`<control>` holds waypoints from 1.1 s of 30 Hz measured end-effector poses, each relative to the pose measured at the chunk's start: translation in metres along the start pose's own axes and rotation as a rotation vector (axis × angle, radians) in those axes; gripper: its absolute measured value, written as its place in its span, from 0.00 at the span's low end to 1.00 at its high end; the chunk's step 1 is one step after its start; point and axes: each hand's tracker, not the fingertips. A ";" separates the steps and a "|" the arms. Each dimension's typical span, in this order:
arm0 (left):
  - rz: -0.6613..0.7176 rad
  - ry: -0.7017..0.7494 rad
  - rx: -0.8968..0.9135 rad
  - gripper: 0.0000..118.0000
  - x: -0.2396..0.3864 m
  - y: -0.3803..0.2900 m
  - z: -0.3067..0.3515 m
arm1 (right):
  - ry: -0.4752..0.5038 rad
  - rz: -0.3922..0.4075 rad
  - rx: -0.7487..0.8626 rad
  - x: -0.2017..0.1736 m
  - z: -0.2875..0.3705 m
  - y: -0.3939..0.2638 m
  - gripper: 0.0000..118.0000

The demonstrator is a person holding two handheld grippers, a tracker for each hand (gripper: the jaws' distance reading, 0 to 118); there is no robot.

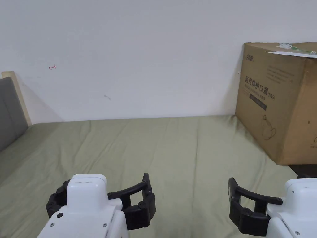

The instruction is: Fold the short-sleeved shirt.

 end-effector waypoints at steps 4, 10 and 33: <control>0.022 0.077 -0.030 1.00 -0.004 -0.001 -0.003 | 0.006 0.006 -0.020 -0.001 -0.002 0.001 1.00; 0.053 0.170 -0.126 1.00 -0.006 0.002 -0.008 | 0.007 0.006 -0.030 0.001 -0.003 0.000 1.00; 0.116 0.079 -0.202 1.00 0.001 -0.006 -0.019 | 0.008 -0.017 -0.100 0.003 -0.011 -0.009 1.00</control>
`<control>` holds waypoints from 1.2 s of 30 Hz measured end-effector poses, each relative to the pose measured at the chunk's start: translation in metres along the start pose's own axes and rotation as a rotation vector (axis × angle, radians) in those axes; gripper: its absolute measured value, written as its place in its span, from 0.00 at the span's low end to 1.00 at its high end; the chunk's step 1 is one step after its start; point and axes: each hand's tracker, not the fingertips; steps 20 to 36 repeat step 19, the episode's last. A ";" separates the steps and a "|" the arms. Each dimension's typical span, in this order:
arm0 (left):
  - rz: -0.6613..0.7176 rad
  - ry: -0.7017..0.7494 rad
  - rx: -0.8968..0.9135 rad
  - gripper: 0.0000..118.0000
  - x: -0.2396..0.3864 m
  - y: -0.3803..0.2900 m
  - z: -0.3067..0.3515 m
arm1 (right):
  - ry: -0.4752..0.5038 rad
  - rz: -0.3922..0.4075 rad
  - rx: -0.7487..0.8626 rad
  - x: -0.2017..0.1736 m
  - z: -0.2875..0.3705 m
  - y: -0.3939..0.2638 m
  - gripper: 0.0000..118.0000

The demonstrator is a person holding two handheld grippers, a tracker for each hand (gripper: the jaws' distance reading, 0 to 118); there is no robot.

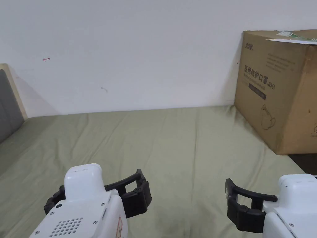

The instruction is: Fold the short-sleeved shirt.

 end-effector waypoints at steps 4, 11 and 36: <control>-0.036 0.011 0.001 1.00 0.008 -0.004 -0.001 | 0.001 -0.002 -0.012 0.000 -0.003 -0.004 1.00; -0.010 -0.055 -0.060 1.00 0.018 -0.013 -0.011 | -0.007 -0.005 -0.042 0.000 -0.013 -0.014 1.00; -0.005 -0.019 -0.105 1.00 0.024 -0.017 -0.034 | -0.014 -0.004 -0.072 0.004 -0.029 -0.022 1.00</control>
